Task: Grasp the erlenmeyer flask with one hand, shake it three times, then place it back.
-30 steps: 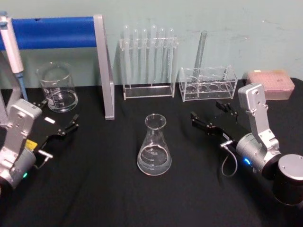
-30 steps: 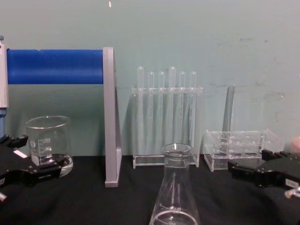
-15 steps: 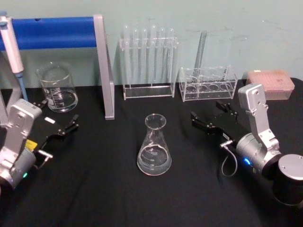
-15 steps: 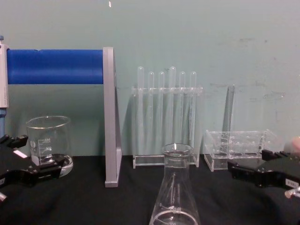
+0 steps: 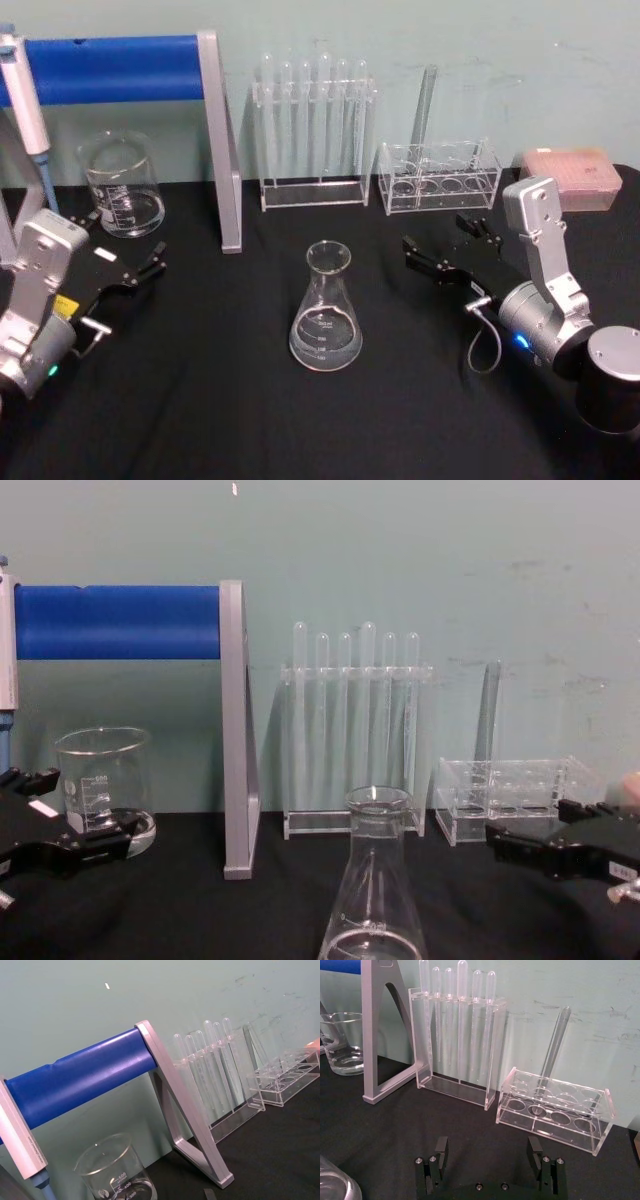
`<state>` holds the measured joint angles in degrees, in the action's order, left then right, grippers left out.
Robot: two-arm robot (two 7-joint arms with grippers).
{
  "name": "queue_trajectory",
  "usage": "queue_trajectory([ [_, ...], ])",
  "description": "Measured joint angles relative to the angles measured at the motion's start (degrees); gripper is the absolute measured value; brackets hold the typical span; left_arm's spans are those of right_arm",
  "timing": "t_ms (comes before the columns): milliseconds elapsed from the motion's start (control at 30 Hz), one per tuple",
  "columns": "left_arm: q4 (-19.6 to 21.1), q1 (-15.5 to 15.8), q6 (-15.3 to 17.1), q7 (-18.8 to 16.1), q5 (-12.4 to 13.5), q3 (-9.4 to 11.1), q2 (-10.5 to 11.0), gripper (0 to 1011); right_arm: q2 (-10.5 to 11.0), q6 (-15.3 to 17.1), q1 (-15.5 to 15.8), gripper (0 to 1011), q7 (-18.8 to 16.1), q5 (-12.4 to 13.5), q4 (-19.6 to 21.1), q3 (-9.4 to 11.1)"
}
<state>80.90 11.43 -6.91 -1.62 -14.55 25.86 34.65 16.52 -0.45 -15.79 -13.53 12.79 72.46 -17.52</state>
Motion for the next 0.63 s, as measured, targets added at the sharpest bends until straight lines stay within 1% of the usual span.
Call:
queue_trajectory([
  [633, 0.00, 0.00, 0.00, 0.00, 0.00, 0.00, 0.00, 1001, 0.00, 0.00, 0.00, 1000, 0.00, 0.00, 0.00, 0.00],
])
